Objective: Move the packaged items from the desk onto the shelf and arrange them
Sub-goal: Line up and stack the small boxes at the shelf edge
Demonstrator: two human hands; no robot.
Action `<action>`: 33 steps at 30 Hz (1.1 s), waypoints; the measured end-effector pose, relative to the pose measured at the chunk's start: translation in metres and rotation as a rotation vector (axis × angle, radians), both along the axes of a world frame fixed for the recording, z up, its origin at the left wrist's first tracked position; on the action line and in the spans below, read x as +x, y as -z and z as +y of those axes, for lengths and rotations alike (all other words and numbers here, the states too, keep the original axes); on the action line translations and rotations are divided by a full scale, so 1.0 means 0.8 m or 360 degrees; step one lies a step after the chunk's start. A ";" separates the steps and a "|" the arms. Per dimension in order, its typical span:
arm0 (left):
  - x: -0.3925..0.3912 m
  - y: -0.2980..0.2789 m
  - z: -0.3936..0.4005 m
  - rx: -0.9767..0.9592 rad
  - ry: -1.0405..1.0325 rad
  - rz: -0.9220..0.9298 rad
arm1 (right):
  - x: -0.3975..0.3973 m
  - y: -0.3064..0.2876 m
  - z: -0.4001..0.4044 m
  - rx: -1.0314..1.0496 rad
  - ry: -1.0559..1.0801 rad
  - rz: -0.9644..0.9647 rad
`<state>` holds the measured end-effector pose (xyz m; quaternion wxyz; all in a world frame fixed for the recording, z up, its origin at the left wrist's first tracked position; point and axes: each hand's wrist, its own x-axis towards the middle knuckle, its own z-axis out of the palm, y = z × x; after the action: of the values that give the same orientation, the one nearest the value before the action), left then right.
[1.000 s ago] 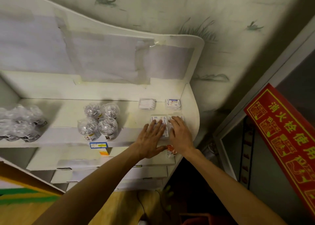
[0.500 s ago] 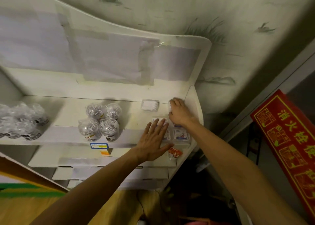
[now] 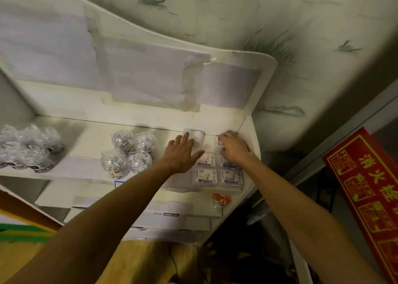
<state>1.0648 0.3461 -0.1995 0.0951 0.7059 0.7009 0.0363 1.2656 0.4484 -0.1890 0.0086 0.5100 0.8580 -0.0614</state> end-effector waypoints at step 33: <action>-0.019 0.004 0.088 0.0173 0.0223 -0.0454 | 0.005 0.007 0.010 0.0013 0.0090 0.0156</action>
<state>1.0496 0.4162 -0.2026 0.1576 0.7449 0.6263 0.1675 1.2698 0.4562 -0.1943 -0.0373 0.5303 0.8429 -0.0830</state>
